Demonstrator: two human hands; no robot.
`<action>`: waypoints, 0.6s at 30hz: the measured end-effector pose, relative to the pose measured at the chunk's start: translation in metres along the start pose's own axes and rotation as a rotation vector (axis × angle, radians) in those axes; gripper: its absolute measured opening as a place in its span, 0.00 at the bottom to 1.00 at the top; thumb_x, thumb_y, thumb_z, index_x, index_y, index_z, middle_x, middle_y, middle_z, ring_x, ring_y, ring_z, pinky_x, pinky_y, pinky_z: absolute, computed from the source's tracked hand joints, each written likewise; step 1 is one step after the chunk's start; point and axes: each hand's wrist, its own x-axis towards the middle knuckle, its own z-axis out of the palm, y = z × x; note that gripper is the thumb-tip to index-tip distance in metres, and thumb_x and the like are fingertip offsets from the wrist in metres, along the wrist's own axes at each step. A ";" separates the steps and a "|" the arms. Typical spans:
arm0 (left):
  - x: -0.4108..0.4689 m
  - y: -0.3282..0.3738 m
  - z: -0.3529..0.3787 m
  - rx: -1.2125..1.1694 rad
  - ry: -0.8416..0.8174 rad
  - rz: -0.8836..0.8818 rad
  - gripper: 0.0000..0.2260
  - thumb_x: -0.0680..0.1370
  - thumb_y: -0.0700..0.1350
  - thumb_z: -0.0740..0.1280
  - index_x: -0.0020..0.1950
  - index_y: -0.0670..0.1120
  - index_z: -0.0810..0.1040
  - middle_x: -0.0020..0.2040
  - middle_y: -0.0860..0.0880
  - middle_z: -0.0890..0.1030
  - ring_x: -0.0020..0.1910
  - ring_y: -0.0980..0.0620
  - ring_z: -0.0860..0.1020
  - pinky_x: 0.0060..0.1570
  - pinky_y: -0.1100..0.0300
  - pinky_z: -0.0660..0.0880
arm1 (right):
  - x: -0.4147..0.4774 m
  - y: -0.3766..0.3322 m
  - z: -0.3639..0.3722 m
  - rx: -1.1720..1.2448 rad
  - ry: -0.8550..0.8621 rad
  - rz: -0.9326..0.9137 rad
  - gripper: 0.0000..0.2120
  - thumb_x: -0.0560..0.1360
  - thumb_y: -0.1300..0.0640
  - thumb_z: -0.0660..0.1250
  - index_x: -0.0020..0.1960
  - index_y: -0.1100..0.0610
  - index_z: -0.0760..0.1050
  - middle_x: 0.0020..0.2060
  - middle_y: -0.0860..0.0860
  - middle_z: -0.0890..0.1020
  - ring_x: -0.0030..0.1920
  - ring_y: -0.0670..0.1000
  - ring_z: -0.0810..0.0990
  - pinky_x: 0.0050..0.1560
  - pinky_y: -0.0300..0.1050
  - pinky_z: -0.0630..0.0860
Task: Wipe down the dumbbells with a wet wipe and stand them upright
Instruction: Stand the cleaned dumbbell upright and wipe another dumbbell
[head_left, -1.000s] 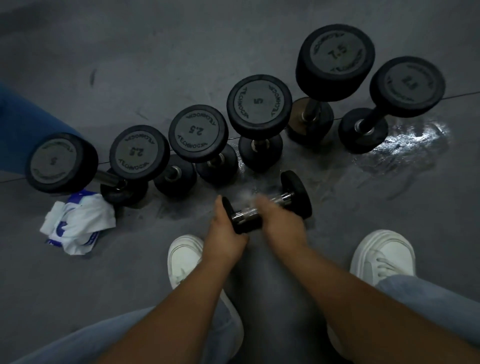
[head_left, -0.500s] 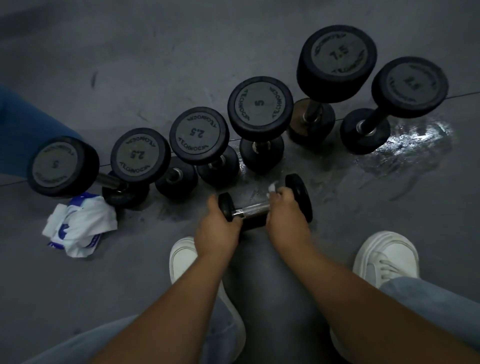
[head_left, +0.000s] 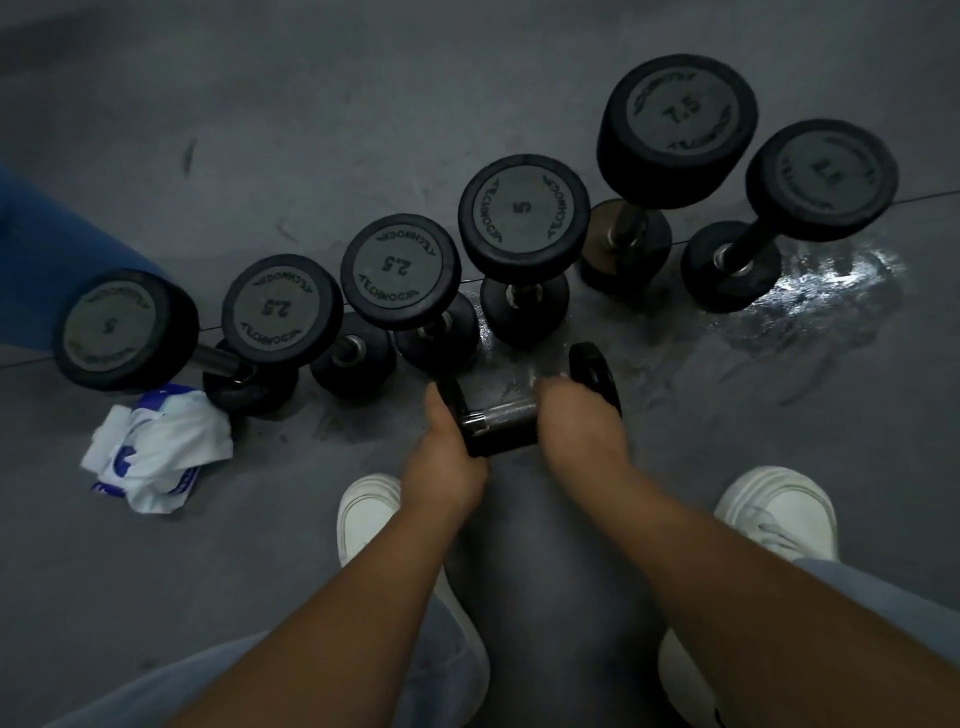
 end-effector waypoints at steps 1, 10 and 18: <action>0.001 0.000 0.000 0.011 -0.001 -0.007 0.44 0.72 0.40 0.67 0.79 0.54 0.41 0.61 0.41 0.79 0.57 0.38 0.79 0.55 0.49 0.76 | 0.004 -0.001 -0.003 0.004 -0.002 -0.020 0.17 0.78 0.64 0.56 0.64 0.53 0.71 0.58 0.56 0.79 0.53 0.59 0.81 0.51 0.51 0.78; 0.011 0.006 -0.008 0.004 0.000 -0.026 0.43 0.71 0.43 0.71 0.78 0.54 0.48 0.57 0.42 0.81 0.55 0.40 0.80 0.53 0.51 0.77 | -0.014 -0.016 0.003 0.227 -0.048 -0.049 0.10 0.80 0.58 0.55 0.60 0.52 0.70 0.55 0.56 0.81 0.52 0.61 0.81 0.49 0.51 0.76; 0.017 0.008 -0.018 -0.053 0.004 -0.054 0.34 0.70 0.45 0.72 0.73 0.55 0.63 0.55 0.45 0.81 0.55 0.41 0.80 0.54 0.52 0.77 | -0.019 -0.018 0.002 0.237 -0.133 -0.170 0.14 0.81 0.54 0.55 0.65 0.47 0.67 0.62 0.56 0.78 0.55 0.63 0.79 0.54 0.51 0.75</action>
